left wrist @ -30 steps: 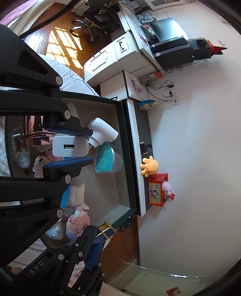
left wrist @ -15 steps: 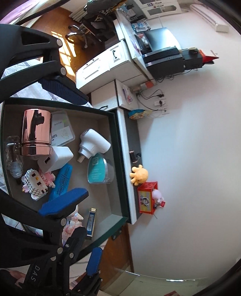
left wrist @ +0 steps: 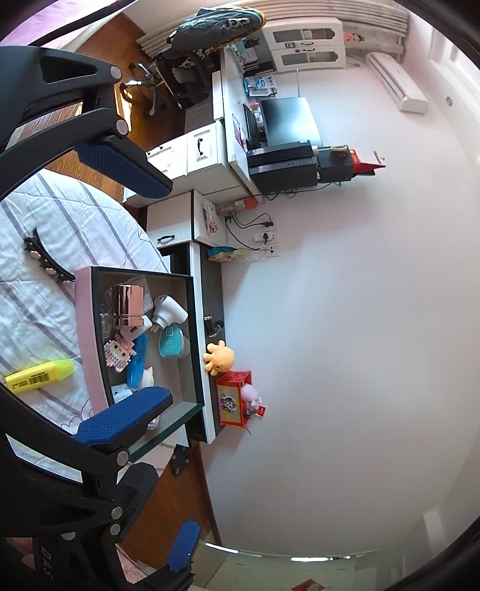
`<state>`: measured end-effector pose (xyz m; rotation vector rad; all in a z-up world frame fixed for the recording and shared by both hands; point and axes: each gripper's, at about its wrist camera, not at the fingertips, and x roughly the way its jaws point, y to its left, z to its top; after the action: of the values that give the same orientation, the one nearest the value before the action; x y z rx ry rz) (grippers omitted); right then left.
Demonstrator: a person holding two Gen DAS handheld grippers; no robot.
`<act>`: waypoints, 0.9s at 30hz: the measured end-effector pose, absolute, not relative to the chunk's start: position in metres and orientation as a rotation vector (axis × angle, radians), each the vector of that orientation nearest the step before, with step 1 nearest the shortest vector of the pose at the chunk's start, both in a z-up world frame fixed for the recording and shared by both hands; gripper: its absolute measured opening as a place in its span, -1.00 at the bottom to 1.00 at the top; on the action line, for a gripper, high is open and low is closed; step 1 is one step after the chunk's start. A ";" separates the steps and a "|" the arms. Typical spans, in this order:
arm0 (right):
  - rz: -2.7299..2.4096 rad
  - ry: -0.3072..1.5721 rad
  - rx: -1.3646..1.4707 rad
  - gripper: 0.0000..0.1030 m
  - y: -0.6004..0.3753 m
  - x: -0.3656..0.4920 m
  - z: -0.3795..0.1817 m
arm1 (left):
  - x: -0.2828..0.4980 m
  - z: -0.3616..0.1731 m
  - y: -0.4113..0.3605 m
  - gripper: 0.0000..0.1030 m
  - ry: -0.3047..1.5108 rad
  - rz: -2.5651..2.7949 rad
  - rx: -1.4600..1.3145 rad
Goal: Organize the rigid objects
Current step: 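Withdraw both grippers from the box back over the bed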
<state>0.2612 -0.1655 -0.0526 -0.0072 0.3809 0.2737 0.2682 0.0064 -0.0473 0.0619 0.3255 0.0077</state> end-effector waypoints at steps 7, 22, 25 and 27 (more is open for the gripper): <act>0.212 0.292 -0.057 1.00 -0.155 0.183 -0.030 | 0.183 -0.031 0.014 1.00 0.232 0.078 0.034; 0.155 0.174 -0.066 1.00 -0.155 0.073 -0.008 | 0.083 -0.011 0.016 1.00 0.130 0.046 0.039; 0.150 0.164 -0.069 1.00 -0.155 0.064 -0.007 | 0.075 -0.010 0.015 1.00 0.123 0.046 0.039; 0.148 0.162 -0.069 1.00 -0.155 0.062 -0.007 | 0.072 -0.010 0.015 1.00 0.120 0.047 0.041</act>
<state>0.0616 -0.1551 -0.0066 -0.0690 0.1624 0.1482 0.0717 0.0153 -0.0097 0.0408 0.1204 0.0474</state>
